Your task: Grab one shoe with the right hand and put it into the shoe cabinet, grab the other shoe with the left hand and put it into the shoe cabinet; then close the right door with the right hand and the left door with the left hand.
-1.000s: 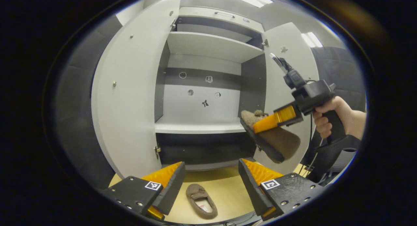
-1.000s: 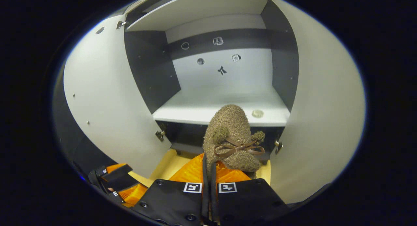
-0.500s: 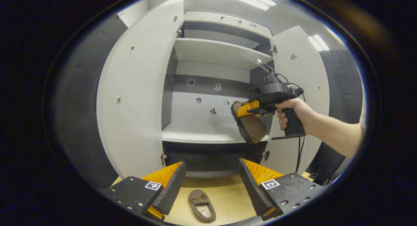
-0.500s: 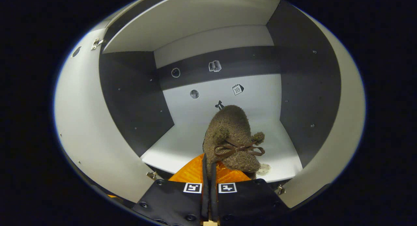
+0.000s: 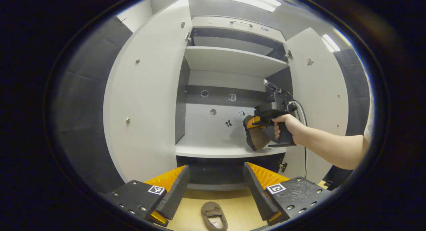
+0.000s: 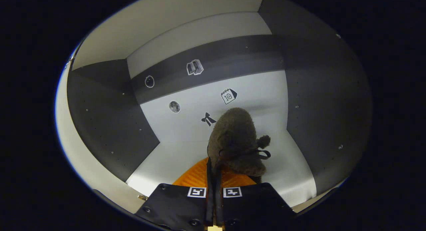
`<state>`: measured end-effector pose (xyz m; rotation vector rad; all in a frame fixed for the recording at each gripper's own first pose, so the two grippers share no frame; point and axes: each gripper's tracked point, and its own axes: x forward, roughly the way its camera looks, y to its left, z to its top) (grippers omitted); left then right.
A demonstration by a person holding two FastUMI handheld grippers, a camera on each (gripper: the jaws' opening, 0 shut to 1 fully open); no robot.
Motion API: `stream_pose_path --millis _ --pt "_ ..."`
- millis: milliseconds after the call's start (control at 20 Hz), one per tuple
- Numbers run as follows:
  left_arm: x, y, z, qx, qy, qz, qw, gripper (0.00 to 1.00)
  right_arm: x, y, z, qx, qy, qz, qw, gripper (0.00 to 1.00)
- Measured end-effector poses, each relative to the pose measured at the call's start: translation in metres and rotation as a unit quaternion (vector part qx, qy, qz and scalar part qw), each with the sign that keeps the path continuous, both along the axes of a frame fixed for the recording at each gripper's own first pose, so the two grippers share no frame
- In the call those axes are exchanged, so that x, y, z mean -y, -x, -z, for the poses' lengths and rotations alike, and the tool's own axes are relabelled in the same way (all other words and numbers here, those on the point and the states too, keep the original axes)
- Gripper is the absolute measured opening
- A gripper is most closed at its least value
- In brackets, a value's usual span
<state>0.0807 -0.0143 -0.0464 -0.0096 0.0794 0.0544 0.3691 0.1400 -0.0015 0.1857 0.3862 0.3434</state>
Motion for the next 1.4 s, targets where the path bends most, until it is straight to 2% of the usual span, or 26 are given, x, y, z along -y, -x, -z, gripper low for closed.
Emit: stream_pose_path --millis 100,150,250,300,350,400,500,550,650,750,800,850,950,1200,1400 --pt "0.001 -0.003 -0.003 0.006 0.008 -0.001 1.0 0.97 0.002 -0.006 0.004 -0.002 0.003 0.007 1.0 0.0" --pt "0.001 -0.005 -0.004 0.007 0.009 0.0 1.0 1.0 0.001 -0.008 0.005 -0.002 0.0 0.01 1.0 0.04" --pt "0.002 -0.007 -0.006 0.009 0.003 0.003 1.0 1.0 0.002 -0.01 0.008 -0.001 -0.003 0.017 1.0 0.05" --pt "0.003 -0.009 -0.006 0.008 0.001 0.005 1.0 0.94 0.002 -0.013 0.009 0.002 0.002 0.02 1.0 0.05" --pt "0.003 -0.009 -0.004 0.007 0.0 0.008 1.0 1.0 0.002 -0.011 0.01 0.005 0.006 0.019 1.0 0.07" --pt "0.004 -0.009 -0.004 0.006 0.0 0.01 1.0 1.0 0.002 -0.012 0.012 0.006 0.014 0.023 1.0 0.04" --pt "0.004 -0.009 -0.004 0.008 0.002 0.012 1.0 1.0 -0.001 -0.01 0.019 -0.004 0.021 0.015 1.0 0.15" --pt "0.004 -0.008 -0.004 0.008 0.003 0.011 1.0 0.94 -0.002 -0.008 0.022 -0.013 0.021 0.012 1.0 0.13" --pt "0.003 -0.007 -0.005 0.01 0.006 0.01 1.0 0.94 -0.007 -0.003 0.019 -0.019 0.009 0.004 1.0 0.33" --pt "0.003 -0.005 -0.006 0.01 0.014 0.011 1.0 0.94 -0.02 0.009 0.016 -0.028 -0.007 -0.021 0.999 0.63" --pt "0.003 -0.003 -0.007 0.012 0.016 0.013 1.0 0.94 -0.027 0.018 0.013 -0.034 -0.014 -0.036 0.999 0.65" --pt "0.002 -0.002 -0.007 0.014 0.014 0.014 1.0 0.94 -0.031 0.021 0.01 -0.031 -0.012 -0.038 0.999 0.81" --pt "-0.001 0.001 -0.004 0.012 0.002 0.012 1.0 0.94 -0.03 0.029 0.0 -0.012 -0.002 -0.028 1.0 0.99" --pt "-0.012 0.014 0.01 0.0 0.004 0.006 1.0 0.94 -0.029 0.066 -0.037 0.03 -0.016 -0.028 0.999 0.98" --pt "-0.022 0.021 0.034 -0.035 -0.01 0.003 0.999 0.94 -0.01 0.101 -0.065 0.086 -0.001 -0.003 0.996 0.98"
